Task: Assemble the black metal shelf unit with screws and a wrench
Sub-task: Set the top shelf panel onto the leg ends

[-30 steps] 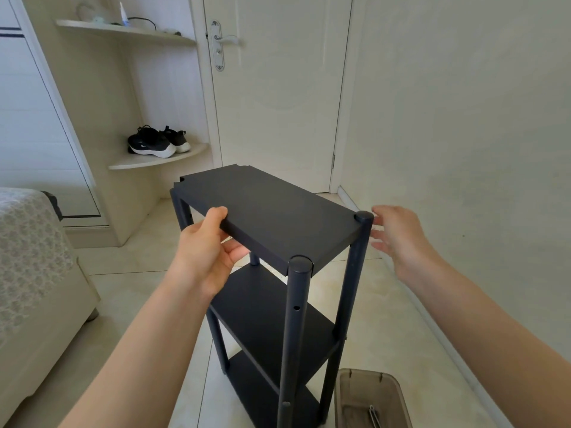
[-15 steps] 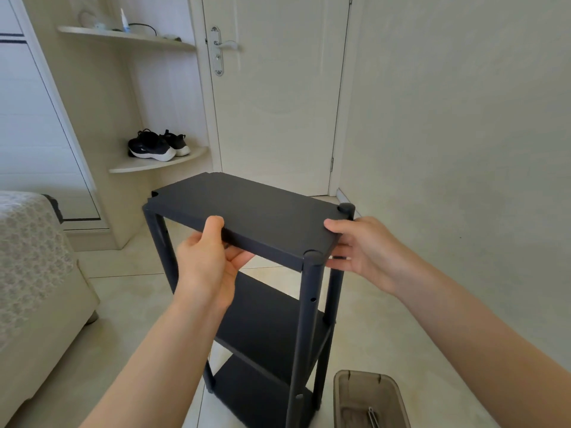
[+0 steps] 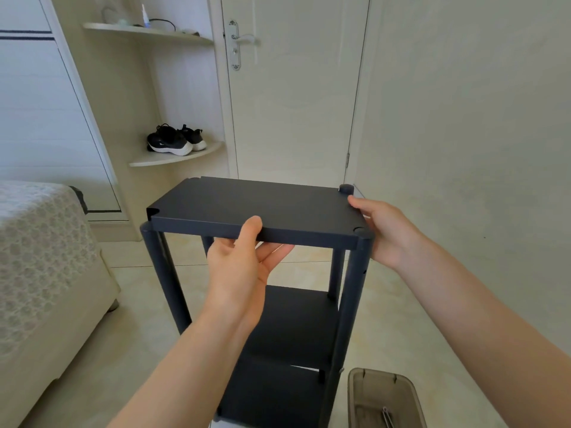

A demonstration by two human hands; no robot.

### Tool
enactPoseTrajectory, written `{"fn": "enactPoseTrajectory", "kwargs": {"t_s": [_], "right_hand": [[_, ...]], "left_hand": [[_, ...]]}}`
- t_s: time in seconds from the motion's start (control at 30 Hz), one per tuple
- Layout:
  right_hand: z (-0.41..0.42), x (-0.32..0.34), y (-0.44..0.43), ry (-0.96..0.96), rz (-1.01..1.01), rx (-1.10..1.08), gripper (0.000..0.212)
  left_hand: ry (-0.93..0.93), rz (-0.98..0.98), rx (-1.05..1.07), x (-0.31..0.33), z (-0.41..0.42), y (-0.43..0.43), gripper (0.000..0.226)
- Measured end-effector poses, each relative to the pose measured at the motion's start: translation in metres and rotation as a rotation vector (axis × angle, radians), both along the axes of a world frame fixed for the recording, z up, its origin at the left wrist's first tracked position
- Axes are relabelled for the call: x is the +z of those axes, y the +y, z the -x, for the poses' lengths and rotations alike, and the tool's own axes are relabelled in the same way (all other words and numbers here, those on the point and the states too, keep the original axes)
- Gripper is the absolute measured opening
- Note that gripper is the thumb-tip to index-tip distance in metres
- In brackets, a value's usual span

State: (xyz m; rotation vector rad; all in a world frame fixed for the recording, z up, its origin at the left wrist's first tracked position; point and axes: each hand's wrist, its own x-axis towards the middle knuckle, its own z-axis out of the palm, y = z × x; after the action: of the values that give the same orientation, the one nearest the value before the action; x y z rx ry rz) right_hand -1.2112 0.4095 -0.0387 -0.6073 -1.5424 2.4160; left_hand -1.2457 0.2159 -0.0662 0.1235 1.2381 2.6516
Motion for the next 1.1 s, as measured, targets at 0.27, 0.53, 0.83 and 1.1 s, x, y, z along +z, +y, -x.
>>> {"fn": "enactPoseTrajectory", "kwargs": {"t_s": [0.27, 0.53, 0.83, 1.1], "right_hand": [[-0.017, -0.003, -0.011, -0.02, -0.067, 0.005, 0.017], [-0.011, -0.005, -0.015, 0.03, -0.092, -0.094, 0.01], [-0.01, -0.007, -0.009, 0.04, -0.091, -0.109, 0.009], [-0.011, -0.006, -0.001, 0.042, -0.111, -0.076, 0.007]], "left_hand": [[-0.002, 0.003, -0.081, -0.003, -0.001, 0.001, 0.022], [0.099, 0.683, -0.274, 0.027, 0.019, -0.077, 0.045], [0.302, 0.773, 0.567, 0.027, 0.063, -0.135, 0.009], [0.063, 0.663, -0.094, 0.015, 0.072, -0.117, 0.053]]}}
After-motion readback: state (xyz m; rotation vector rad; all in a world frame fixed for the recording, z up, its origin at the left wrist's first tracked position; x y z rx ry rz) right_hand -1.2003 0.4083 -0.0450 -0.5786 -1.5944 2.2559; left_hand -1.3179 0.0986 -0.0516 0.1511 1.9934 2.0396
